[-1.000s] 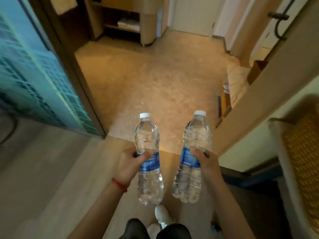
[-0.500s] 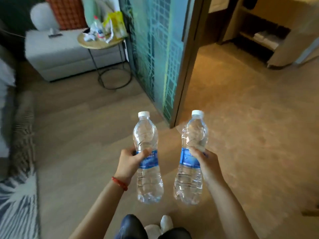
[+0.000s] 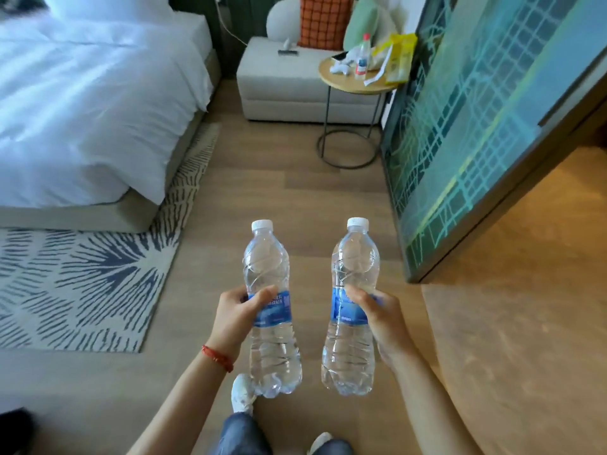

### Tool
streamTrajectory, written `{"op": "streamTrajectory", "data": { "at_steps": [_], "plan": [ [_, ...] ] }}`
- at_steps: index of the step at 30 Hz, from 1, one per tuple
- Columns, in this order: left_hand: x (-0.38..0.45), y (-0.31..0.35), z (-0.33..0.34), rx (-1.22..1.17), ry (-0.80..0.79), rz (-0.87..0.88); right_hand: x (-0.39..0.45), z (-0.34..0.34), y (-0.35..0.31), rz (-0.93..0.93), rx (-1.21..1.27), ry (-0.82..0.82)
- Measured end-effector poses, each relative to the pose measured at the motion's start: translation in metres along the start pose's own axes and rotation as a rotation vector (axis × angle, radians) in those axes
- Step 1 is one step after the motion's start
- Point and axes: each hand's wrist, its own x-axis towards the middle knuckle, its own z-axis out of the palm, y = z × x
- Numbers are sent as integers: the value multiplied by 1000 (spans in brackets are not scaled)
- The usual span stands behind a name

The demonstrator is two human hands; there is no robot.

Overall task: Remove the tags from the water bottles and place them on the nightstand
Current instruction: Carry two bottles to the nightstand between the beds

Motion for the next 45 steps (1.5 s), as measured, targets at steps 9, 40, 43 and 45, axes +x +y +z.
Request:
{"op": "streamTrajectory", "data": {
  "at_steps": [9, 40, 43, 45],
  "plan": [
    [68, -4, -127, -78, 159, -24, 65, 149, -17, 8, -107, -183],
    [301, 38, -474, -231, 936, -142, 335, 618, -126, 75, -259, -879],
    [316, 41, -500, -270, 977, -149, 347, 659, -128, 96, -283, -908],
    [328, 39, -522, -281, 996, -165, 353, 689, -127, 107, -311, -935]
  ]
}}
